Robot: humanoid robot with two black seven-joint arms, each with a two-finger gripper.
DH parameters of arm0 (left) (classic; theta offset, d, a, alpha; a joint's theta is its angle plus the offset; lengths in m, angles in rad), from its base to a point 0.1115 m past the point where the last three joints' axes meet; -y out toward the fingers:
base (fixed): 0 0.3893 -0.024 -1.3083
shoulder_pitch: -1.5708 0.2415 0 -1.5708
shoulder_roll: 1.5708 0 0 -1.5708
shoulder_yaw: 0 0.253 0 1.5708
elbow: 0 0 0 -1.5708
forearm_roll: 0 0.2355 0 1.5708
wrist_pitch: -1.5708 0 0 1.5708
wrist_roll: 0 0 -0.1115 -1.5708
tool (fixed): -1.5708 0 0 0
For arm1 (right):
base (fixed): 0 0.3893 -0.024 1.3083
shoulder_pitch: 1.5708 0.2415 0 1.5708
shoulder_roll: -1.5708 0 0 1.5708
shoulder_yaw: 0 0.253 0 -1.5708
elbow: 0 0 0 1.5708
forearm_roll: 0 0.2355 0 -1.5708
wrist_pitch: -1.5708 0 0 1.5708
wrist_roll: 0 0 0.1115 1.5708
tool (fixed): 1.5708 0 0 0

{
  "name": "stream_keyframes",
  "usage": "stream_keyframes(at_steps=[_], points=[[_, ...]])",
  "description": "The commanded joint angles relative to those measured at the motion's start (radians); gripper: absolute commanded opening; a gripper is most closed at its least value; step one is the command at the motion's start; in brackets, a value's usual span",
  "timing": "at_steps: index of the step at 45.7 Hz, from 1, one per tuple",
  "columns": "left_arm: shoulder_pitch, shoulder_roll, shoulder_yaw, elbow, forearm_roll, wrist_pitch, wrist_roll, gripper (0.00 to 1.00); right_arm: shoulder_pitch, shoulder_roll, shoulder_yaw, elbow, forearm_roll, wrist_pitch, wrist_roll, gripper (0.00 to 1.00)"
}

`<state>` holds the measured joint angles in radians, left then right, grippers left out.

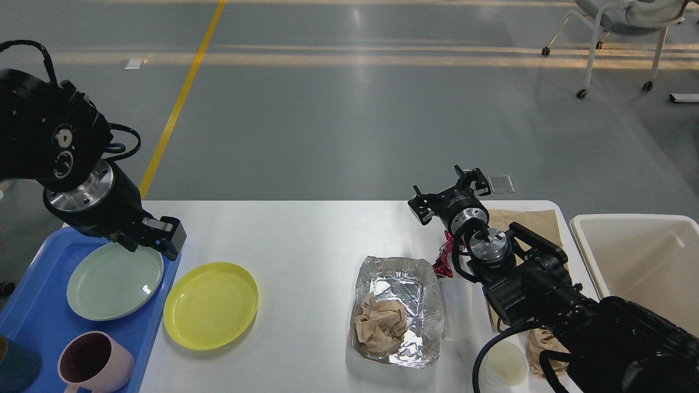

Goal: Tidy desktop
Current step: 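Move the left gripper down to the yellow plate's rim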

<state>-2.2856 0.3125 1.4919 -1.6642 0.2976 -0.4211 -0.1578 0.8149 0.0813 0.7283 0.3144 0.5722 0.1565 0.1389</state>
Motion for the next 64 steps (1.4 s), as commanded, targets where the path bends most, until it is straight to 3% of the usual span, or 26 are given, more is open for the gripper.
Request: stream_keyframes(at_steps=[1,19,36,57,64], points=[[0.072,-0.023,-0.006,-0.006,0.000,0.130,0.004,0.62,0.000,0.000,0.000,0.000,0.000,0.000,-0.001,1.00],[0.330,-0.127,-0.071,0.061,-0.011,0.315,0.004,0.64,0.000,0.000,0.000,0.002,0.000,0.000,-0.001,1.00],[0.598,-0.153,-0.144,0.244,-0.012,0.318,0.006,0.66,0.000,0.000,0.000,0.002,0.000,0.000,-0.001,1.00],[0.770,-0.240,-0.140,0.405,-0.012,0.321,0.007,0.66,0.001,0.000,0.000,0.002,0.000,0.000,0.001,1.00],[0.798,-0.270,-0.134,0.434,-0.012,0.358,0.007,0.66,0.000,0.000,0.000,0.002,0.000,0.000,0.001,1.00]])
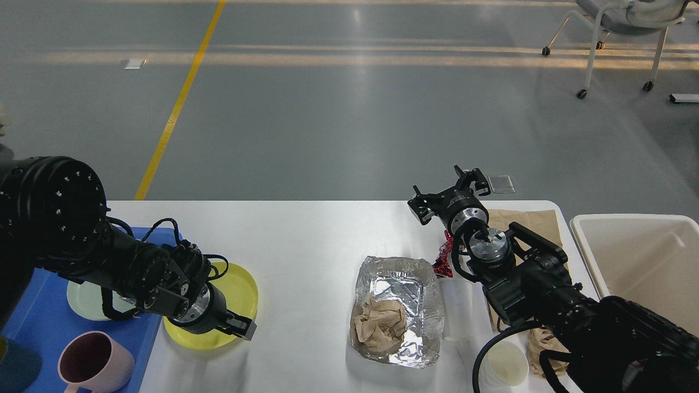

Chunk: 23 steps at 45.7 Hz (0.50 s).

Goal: Tidy desktop
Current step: 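Move the left gripper down to the yellow plate's rim, then close the left gripper on the yellow plate's rim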

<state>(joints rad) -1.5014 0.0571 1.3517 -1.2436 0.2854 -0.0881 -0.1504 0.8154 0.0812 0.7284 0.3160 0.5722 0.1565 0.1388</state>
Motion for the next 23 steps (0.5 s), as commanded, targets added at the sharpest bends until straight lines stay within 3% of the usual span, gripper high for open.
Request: stream_keyframes(at_steps=[1,8,14,23], points=[[0.016,-0.014,0.007,0.013,0.001,0.031,0.000,0.66,-0.001,0.000,-0.001,0.000,0.000,0.000,-0.001,1.00],[0.024,-0.025,0.012,0.019,0.008,0.068,0.000,0.63,0.001,0.000,0.000,0.000,0.000,0.000,-0.001,1.00],[0.026,-0.031,0.014,0.021,0.017,0.071,0.002,0.56,-0.001,0.000,0.000,0.000,0.000,0.000,-0.001,1.00],[0.044,-0.049,0.003,0.021,0.017,0.071,0.141,0.50,-0.001,0.000,0.000,0.000,0.000,0.000,-0.001,1.00]])
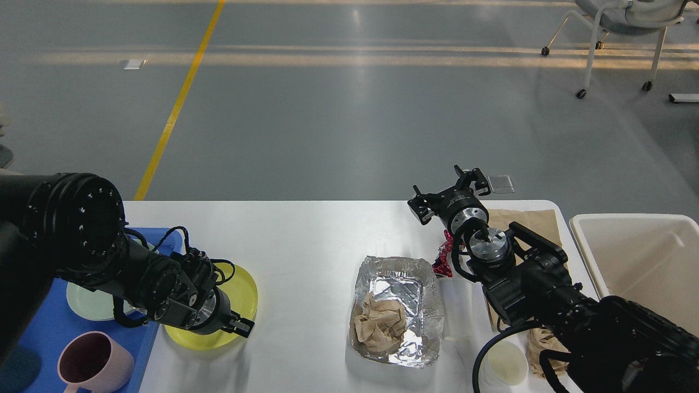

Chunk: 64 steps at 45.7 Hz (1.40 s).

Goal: Tidy desktop
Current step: 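Close the left gripper on the yellow plate's rim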

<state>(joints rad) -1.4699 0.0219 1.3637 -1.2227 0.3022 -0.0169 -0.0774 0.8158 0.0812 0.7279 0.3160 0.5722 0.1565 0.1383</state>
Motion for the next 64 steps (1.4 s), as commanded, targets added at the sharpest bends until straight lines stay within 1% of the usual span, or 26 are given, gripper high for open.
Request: stream_keyframes(at_steps=[1,5,26,51,56,62,64], points=[[0.014,-0.016,-0.009,0.000,0.000,0.000,0.076,0.49,-0.001,0.000,-0.001,0.000,0.000,0.000,0.001,1.00],[0.016,-0.017,-0.008,0.000,0.000,0.000,0.084,0.48,-0.001,0.000,0.001,0.000,0.000,0.000,0.001,1.00],[0.028,-0.017,-0.044,0.000,0.000,0.000,0.080,0.49,0.000,0.000,0.001,0.000,0.000,0.000,0.000,1.00],[0.034,-0.020,-0.043,0.006,0.001,0.000,0.082,0.49,0.000,0.000,0.001,0.000,0.000,0.000,0.001,1.00],[0.039,-0.023,-0.043,0.006,0.001,0.000,0.084,0.45,0.000,0.000,-0.001,0.000,0.000,0.000,0.000,1.00],[0.040,-0.023,-0.041,0.006,0.001,-0.001,0.085,0.36,0.000,0.000,0.001,0.000,0.000,0.000,0.001,1.00],[0.042,-0.023,-0.041,0.006,0.001,-0.001,0.085,0.34,-0.001,0.000,0.001,0.000,0.000,0.000,0.000,1.00]])
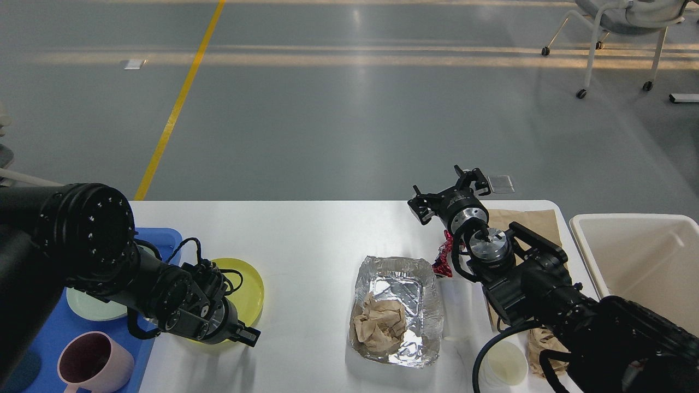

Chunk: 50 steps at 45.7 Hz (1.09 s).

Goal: Tidy desktop
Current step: 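Close the left gripper on the yellow plate's rim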

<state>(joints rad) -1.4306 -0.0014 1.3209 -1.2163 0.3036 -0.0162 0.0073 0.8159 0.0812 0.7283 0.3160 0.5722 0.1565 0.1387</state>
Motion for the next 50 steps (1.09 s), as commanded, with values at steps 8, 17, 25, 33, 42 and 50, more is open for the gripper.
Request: stream_keyframes(at_steps=[8,17,25,33,42,50], points=[[0.007,0.000,0.001,0.000,0.000,-0.010,0.002,0.28,-0.001,0.000,-0.001,0.000,0.000,0.000,-0.001,1.00],[0.007,0.000,0.001,0.000,0.000,-0.011,0.008,0.18,0.000,0.000,0.000,0.000,0.000,0.000,0.001,1.00],[0.004,0.000,0.003,0.000,0.000,-0.013,0.008,0.12,0.000,0.000,0.000,0.000,0.000,0.000,-0.001,1.00],[-0.001,0.001,0.001,0.000,0.000,-0.014,0.006,0.06,0.000,0.000,0.000,0.000,0.000,0.000,-0.001,1.00],[-0.013,0.004,0.000,-0.002,-0.001,-0.019,0.002,0.00,-0.001,0.000,0.000,0.000,0.000,0.000,-0.001,1.00],[-0.053,0.009,-0.005,-0.002,-0.001,-0.109,-0.010,0.00,-0.001,0.000,0.000,0.000,0.000,0.000,0.001,1.00]])
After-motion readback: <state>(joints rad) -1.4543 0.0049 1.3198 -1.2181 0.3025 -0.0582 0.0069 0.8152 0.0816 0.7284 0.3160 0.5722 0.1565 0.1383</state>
